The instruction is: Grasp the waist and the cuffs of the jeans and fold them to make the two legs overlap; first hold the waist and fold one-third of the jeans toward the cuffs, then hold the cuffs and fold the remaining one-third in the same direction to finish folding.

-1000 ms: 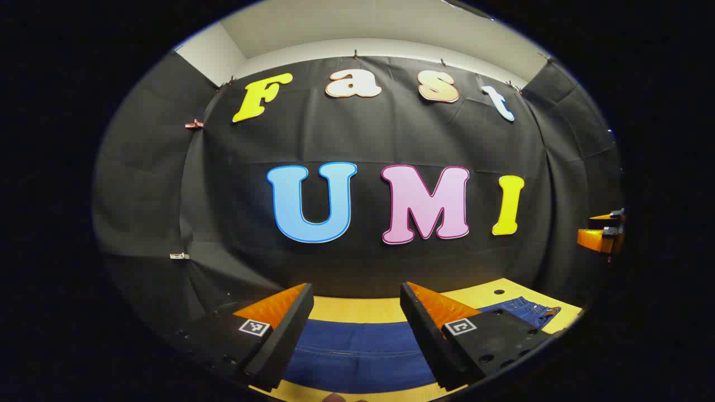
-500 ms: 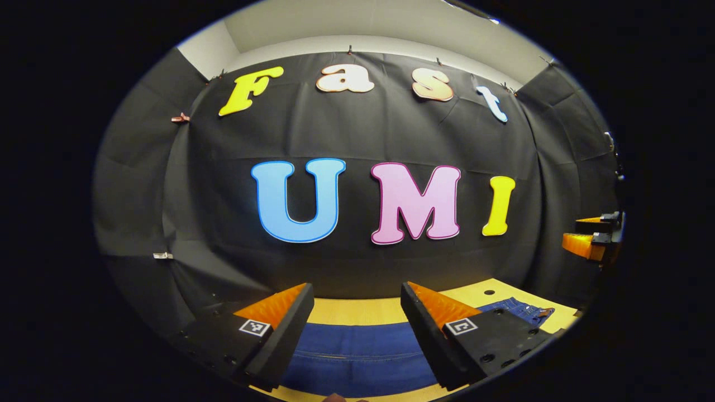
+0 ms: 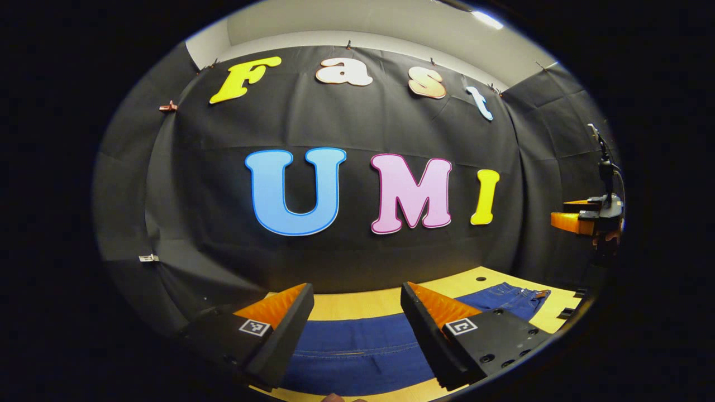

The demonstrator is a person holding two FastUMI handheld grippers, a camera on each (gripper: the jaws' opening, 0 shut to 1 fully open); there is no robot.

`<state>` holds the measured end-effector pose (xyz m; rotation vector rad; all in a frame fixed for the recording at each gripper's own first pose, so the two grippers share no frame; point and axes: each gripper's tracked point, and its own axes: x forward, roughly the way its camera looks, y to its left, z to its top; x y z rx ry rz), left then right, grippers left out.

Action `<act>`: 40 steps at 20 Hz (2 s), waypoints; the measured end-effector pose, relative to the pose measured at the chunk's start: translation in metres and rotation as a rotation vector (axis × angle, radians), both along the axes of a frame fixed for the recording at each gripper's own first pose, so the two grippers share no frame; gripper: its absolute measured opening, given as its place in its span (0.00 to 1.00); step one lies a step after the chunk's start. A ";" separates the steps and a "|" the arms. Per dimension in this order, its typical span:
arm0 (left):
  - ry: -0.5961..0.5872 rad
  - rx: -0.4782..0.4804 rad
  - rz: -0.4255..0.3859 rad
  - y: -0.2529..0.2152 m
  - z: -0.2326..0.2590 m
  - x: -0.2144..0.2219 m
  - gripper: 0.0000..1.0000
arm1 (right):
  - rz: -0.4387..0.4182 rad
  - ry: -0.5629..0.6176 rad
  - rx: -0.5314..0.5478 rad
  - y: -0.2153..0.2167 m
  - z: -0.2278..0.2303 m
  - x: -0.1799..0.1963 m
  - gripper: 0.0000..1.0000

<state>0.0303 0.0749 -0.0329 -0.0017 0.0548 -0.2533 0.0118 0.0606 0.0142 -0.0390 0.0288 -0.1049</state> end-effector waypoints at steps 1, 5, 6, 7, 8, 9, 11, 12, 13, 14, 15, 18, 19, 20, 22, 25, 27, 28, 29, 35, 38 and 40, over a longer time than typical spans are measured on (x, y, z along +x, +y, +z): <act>0.016 0.005 -0.014 0.004 -0.006 0.001 0.98 | 0.003 0.006 -0.007 0.000 -0.002 0.000 0.97; 0.055 0.024 -0.051 0.024 -0.020 0.002 0.98 | -0.040 0.024 -0.056 -0.025 -0.007 -0.001 0.97; 0.064 0.031 -0.056 0.029 -0.021 0.003 0.98 | -0.046 0.025 -0.057 -0.030 -0.007 -0.002 0.97; 0.072 0.042 -0.063 0.031 -0.025 0.001 0.98 | -0.054 0.025 -0.057 -0.036 -0.006 -0.002 0.95; 0.076 0.057 -0.067 0.034 -0.026 0.000 0.98 | -0.058 0.027 -0.059 -0.042 -0.007 -0.002 0.97; 0.077 0.072 -0.074 0.037 -0.028 -0.001 0.98 | -0.060 0.030 -0.066 -0.046 -0.008 -0.002 0.97; 0.087 0.096 -0.102 0.037 -0.033 -0.004 0.98 | -0.051 0.042 -0.090 -0.053 -0.012 -0.003 0.97; 0.093 0.108 -0.122 0.035 -0.034 -0.005 0.98 | -0.034 0.053 -0.103 -0.053 -0.015 -0.004 0.97; 0.098 0.124 -0.145 0.034 -0.036 -0.007 0.98 | -0.016 0.060 -0.120 -0.052 -0.018 -0.004 0.97; 0.106 0.137 -0.169 0.032 -0.039 -0.008 0.98 | 0.005 0.072 -0.138 -0.051 -0.021 -0.003 0.96; 0.122 0.145 -0.196 0.032 -0.044 -0.008 0.98 | 0.036 0.081 -0.151 -0.049 -0.025 -0.003 0.95; 0.217 0.171 -0.297 0.039 -0.069 -0.017 0.98 | 0.164 0.122 -0.208 -0.038 -0.041 0.002 0.96; 0.249 0.203 -0.316 0.049 -0.080 -0.017 0.98 | 0.195 0.148 -0.237 -0.039 -0.049 0.004 0.96; 0.277 0.239 -0.339 0.056 -0.089 -0.019 0.98 | 0.227 0.173 -0.262 -0.043 -0.054 0.005 0.96; 0.336 0.314 -0.416 0.065 -0.114 -0.023 0.98 | 0.283 0.218 -0.302 -0.047 -0.064 0.007 0.97; 0.433 0.478 -0.545 0.087 -0.161 -0.035 0.97 | 0.368 0.348 -0.371 -0.051 -0.103 0.009 0.96; 0.514 0.551 -0.603 0.101 -0.190 -0.036 0.97 | 0.438 0.419 -0.451 -0.052 -0.127 0.006 0.97; 0.554 0.575 -0.613 0.108 -0.202 -0.034 0.97 | 0.478 0.440 -0.478 -0.051 -0.139 0.004 0.97; 0.589 0.590 -0.624 0.115 -0.213 -0.034 0.97 | 0.507 0.475 -0.493 -0.049 -0.154 0.004 0.96; 0.741 0.676 -0.649 0.125 -0.266 -0.018 0.97 | 0.745 0.801 -0.536 -0.057 -0.275 -0.013 0.97; 0.844 0.723 -0.676 0.129 -0.287 -0.019 0.97 | 0.836 0.975 -0.560 -0.076 -0.334 -0.019 0.97; 0.906 0.780 -0.723 0.128 -0.307 -0.016 0.97 | 0.887 1.066 -0.575 -0.080 -0.356 -0.018 0.97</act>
